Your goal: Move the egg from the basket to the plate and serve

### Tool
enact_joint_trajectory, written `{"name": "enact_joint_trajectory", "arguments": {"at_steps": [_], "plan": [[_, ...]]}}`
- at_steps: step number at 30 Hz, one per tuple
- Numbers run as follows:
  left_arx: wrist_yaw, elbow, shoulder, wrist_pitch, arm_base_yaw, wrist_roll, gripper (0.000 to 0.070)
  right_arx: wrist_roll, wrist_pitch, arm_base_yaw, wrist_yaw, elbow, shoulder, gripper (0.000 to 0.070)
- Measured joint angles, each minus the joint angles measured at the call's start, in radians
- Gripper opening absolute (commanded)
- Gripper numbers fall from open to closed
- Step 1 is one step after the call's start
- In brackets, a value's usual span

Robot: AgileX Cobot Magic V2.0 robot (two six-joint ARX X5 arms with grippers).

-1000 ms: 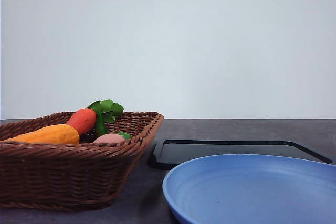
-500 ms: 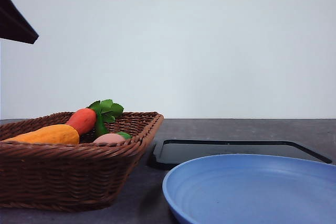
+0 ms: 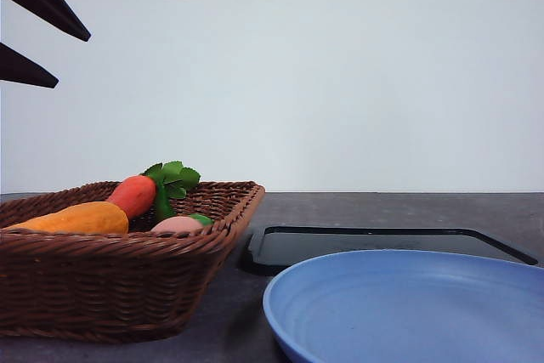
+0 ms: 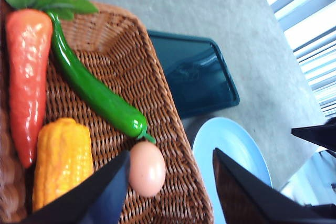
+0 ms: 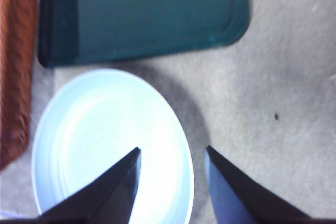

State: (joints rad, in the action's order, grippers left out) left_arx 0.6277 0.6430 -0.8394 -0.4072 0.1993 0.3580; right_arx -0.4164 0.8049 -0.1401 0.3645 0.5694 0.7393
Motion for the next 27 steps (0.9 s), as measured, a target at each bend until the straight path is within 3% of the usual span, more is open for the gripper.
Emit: {"name": "enact_joint_trajectory", "arguments": {"at_steps": [21, 27], "plan": [[0.000, 0.000, 0.000, -0.060, 0.008, 0.000, 0.0325, -0.011, -0.177, -0.151, 0.002, -0.038, 0.407, 0.0239], [0.000, 0.000, 0.000, -0.060, 0.008, -0.001, 0.0325, -0.011, -0.212, -0.170, 0.002, -0.038, 0.449, 0.0074]]}}
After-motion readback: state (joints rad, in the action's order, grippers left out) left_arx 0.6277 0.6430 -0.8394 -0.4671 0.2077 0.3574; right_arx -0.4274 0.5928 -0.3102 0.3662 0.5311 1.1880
